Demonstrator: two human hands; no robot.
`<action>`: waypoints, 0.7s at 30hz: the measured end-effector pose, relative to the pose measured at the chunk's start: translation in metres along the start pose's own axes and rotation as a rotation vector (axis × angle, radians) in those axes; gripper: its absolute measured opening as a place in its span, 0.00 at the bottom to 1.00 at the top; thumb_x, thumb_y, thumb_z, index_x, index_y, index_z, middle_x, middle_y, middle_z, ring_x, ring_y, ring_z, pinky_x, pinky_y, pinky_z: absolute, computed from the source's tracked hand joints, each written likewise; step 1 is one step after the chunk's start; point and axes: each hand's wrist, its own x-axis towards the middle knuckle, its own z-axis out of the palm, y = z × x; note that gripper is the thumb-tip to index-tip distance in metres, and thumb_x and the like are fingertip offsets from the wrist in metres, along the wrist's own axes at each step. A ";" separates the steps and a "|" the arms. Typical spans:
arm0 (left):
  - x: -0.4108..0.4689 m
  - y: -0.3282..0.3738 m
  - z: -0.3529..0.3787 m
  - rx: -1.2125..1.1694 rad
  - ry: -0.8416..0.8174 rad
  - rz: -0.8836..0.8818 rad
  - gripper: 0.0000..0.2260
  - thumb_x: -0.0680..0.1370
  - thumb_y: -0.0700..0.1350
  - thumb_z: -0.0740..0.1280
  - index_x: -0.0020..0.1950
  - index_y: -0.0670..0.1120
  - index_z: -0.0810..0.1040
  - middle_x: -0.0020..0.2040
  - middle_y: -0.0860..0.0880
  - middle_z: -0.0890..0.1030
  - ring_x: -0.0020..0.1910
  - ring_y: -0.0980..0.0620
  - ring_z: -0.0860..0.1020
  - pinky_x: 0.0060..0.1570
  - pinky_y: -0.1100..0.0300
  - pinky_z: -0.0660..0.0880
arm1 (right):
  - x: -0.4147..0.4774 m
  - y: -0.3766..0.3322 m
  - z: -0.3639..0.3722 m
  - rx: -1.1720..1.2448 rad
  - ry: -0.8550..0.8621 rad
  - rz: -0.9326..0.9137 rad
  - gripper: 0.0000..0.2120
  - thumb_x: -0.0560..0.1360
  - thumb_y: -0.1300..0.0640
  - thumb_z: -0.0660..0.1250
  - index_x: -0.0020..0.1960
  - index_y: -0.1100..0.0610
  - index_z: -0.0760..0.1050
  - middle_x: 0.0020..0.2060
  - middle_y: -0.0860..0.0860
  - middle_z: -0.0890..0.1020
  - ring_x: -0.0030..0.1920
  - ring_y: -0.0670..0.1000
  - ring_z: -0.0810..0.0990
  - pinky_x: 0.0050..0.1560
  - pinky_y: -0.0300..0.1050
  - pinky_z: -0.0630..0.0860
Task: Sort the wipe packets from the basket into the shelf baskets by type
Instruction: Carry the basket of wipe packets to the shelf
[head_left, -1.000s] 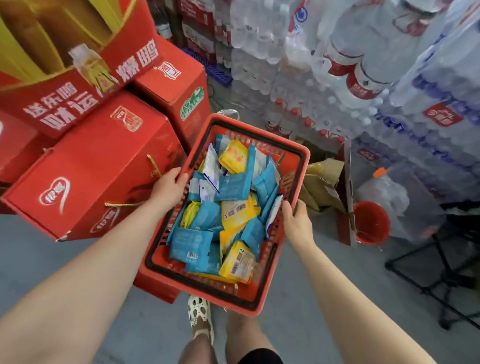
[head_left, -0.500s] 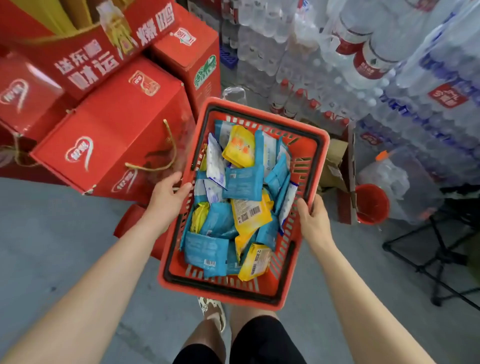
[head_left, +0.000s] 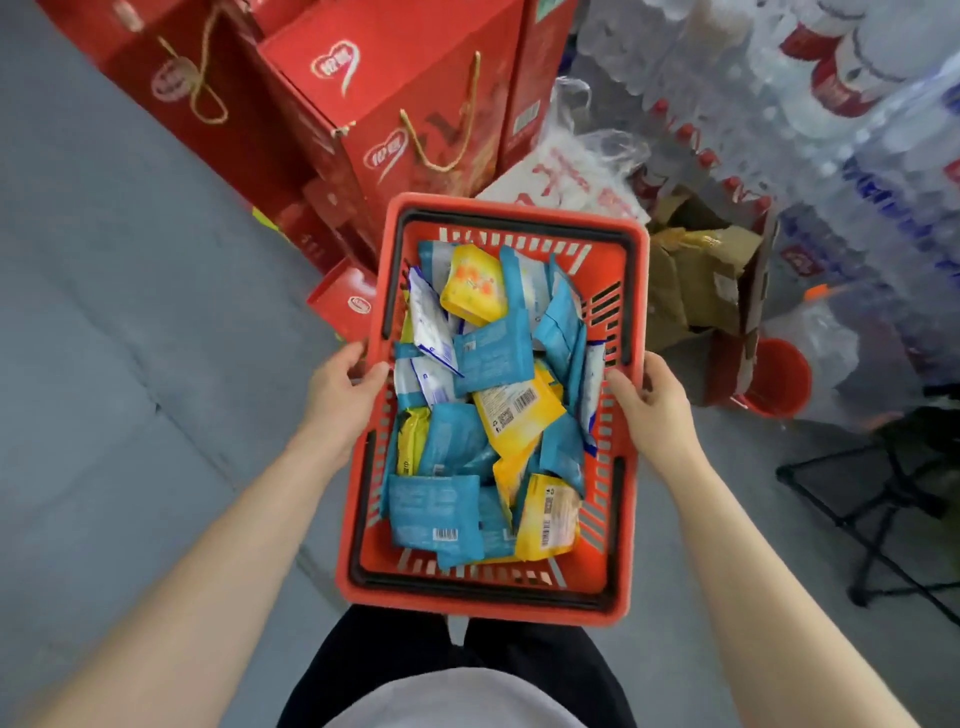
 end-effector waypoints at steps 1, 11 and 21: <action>-0.012 -0.012 -0.006 -0.019 0.019 -0.023 0.14 0.79 0.42 0.67 0.64 0.41 0.78 0.51 0.43 0.81 0.45 0.48 0.76 0.54 0.48 0.77 | -0.008 0.002 0.005 -0.017 -0.037 -0.010 0.09 0.79 0.50 0.64 0.59 0.49 0.73 0.51 0.48 0.82 0.48 0.49 0.83 0.53 0.55 0.81; -0.144 -0.133 -0.064 -0.315 0.306 -0.204 0.11 0.80 0.41 0.67 0.62 0.43 0.78 0.54 0.42 0.82 0.48 0.47 0.78 0.59 0.43 0.77 | -0.074 -0.004 0.066 -0.246 -0.343 -0.246 0.08 0.78 0.52 0.66 0.55 0.48 0.71 0.46 0.44 0.81 0.48 0.49 0.82 0.54 0.54 0.79; -0.239 -0.217 -0.163 -0.577 0.627 -0.308 0.12 0.81 0.39 0.65 0.62 0.50 0.79 0.46 0.46 0.79 0.46 0.45 0.79 0.56 0.44 0.79 | -0.146 -0.072 0.207 -0.410 -0.634 -0.472 0.16 0.71 0.44 0.67 0.57 0.48 0.75 0.48 0.49 0.84 0.48 0.53 0.83 0.53 0.60 0.80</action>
